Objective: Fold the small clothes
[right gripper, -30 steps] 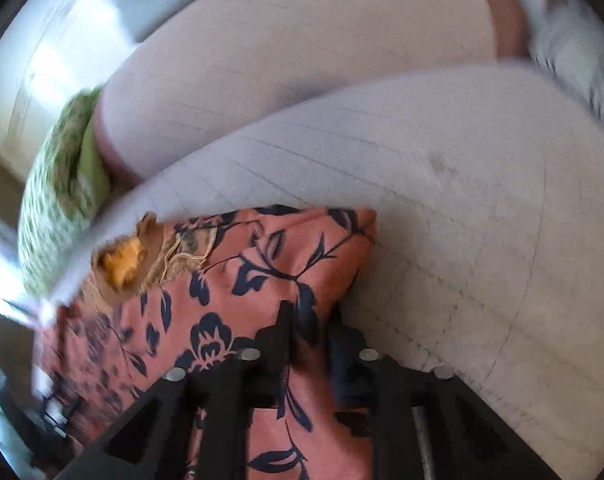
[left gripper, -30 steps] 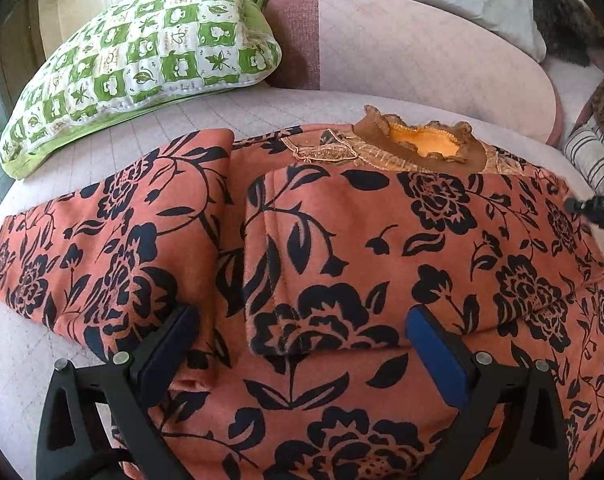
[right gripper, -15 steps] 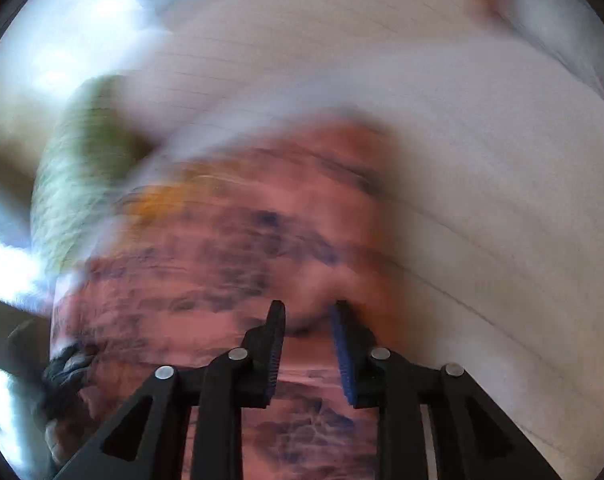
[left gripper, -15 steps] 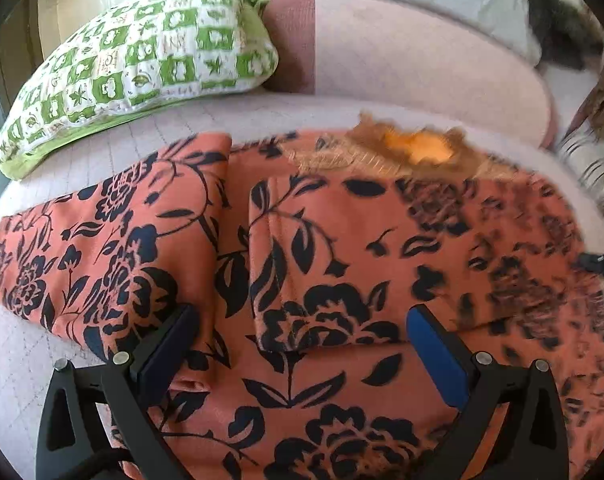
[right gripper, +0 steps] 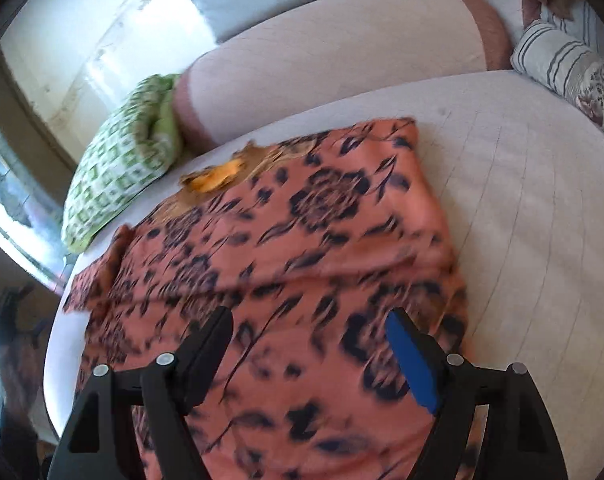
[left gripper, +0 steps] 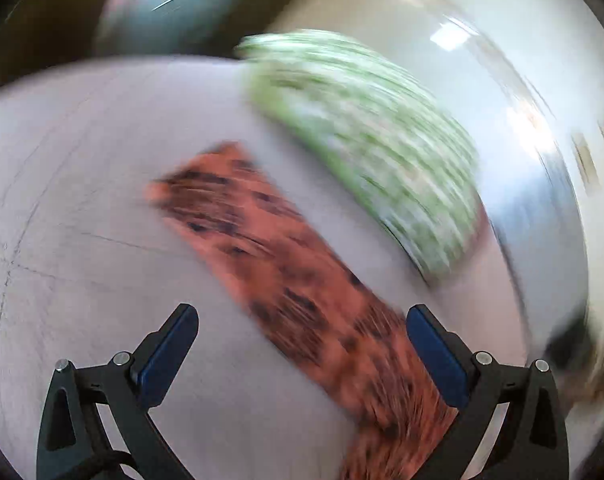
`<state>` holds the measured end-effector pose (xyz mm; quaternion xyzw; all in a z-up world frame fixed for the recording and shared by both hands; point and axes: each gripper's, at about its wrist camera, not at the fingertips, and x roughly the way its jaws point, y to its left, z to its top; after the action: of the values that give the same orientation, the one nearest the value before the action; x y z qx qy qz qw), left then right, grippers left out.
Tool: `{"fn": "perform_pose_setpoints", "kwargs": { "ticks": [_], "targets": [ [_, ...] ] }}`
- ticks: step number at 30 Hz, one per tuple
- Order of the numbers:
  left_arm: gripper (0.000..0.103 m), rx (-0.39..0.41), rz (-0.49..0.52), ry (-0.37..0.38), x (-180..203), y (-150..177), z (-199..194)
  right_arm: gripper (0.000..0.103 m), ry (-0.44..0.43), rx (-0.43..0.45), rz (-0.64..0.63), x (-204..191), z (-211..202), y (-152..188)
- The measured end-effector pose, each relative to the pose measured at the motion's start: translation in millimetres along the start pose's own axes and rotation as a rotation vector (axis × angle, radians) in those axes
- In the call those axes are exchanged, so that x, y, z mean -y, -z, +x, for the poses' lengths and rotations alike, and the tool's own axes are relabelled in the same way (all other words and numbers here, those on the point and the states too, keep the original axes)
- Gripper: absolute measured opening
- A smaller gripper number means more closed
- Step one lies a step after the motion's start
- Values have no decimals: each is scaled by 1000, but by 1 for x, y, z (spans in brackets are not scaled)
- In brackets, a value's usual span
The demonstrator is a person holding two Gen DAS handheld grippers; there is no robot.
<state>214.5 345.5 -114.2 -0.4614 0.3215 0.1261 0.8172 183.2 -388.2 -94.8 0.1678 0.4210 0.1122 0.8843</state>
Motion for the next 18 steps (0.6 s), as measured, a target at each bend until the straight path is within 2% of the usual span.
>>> {"fn": "perform_pose_setpoints", "kwargs": {
  "ticks": [1, 3, 8, 10, 12, 15, 16, 17, 18],
  "targets": [
    [102, -6, -58, -13, -14, -12, 8, 82, 1, -2, -11, -1, -4, 4],
    [102, -17, -91, -50, -26, -24, 22, 82, -12, 5, -16, -6, -2, 10],
    [102, -16, -66, -60, -21, -33, 38, 82, -30, 31, -10, -9, -4, 10],
    [93, -12, -79, -46, -21, -41, 42, 82, -41, 42, -9, -8, -10, 11],
    [83, -31, -79, -57, -22, -48, 49, 82, -43, 42, -10, -6, -9, 12],
    [74, -15, -88, -90, -25, -53, 51, 82, -58, 47, -4, -6, -7, 11],
    [68, -11, -84, -101, -25, -53, 50, 82, -62, 49, -5, -6, -6, 10],
    [44, -8, -79, -127, -25, -54, 51, 82, -67, 51, -4, -6, -6, 10],
    [9, -17, -74, -159, -26, -54, 53, 82, -73, 53, -3, -6, -6, 10]
  ]
}}
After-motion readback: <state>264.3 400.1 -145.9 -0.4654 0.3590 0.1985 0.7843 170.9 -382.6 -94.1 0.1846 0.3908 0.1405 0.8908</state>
